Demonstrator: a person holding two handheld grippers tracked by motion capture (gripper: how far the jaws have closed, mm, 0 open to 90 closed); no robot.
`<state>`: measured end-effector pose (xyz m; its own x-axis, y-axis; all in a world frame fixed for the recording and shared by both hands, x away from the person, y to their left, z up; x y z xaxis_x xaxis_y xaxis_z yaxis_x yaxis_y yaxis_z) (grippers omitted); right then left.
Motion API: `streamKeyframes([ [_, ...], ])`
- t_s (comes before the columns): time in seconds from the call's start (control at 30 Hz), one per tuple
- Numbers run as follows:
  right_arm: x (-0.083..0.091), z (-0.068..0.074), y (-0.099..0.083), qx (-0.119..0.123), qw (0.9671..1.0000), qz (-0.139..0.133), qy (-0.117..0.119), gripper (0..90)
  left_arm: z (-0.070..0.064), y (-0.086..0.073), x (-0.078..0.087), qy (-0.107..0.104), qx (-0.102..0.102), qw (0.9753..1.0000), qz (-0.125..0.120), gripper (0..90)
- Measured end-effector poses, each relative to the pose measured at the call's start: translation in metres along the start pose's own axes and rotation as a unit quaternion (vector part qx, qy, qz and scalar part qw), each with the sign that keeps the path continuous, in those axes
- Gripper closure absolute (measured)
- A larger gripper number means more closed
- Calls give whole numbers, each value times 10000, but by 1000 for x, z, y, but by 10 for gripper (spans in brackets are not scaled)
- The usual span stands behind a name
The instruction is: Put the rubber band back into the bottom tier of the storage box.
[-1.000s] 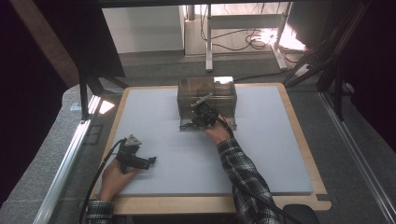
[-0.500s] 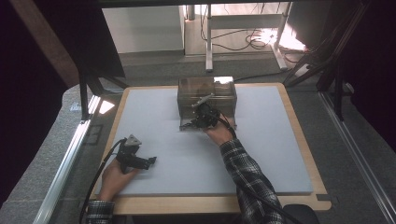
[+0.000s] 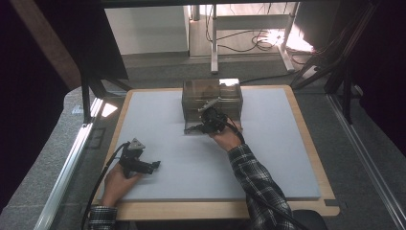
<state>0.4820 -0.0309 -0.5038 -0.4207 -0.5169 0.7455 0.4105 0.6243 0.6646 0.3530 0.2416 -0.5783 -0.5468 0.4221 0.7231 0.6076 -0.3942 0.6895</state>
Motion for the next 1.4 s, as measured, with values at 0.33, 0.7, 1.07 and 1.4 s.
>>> streamKeyframes([
  [0.33, 8, -1, -5, -45, 10000, 1, 15, 607, 0, 0, 0, -4, 8, 10000, -8, 0],
  [0.7, 20, -3, -14, -96, 9999, -56, -37, 607, 0, 0, 0, -3, 9, 10000, -8, 0],
  [1.07, 29, -4, -25, -59, 10000, -61, -15, 593, 0, 0, 0, -3, 9, 10000, -8, 0],
  [1.4, 35, -2, -34, -24, 10000, -37, 16, 541, 0, 0, 0, -3, 9, 10000, -9, 0],
])
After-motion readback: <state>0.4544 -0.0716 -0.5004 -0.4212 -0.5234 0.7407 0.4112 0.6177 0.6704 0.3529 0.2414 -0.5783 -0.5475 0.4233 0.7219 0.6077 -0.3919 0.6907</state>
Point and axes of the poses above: each handheld gripper's, and its own axes: x roughly backward along the jaws, y roughly out of its top, z roughly to its left, the point moved 3 cm from there along -x, roughly forward along the jaws, and after that the axes turned 1 degree about -x, right-handed, at the moved point
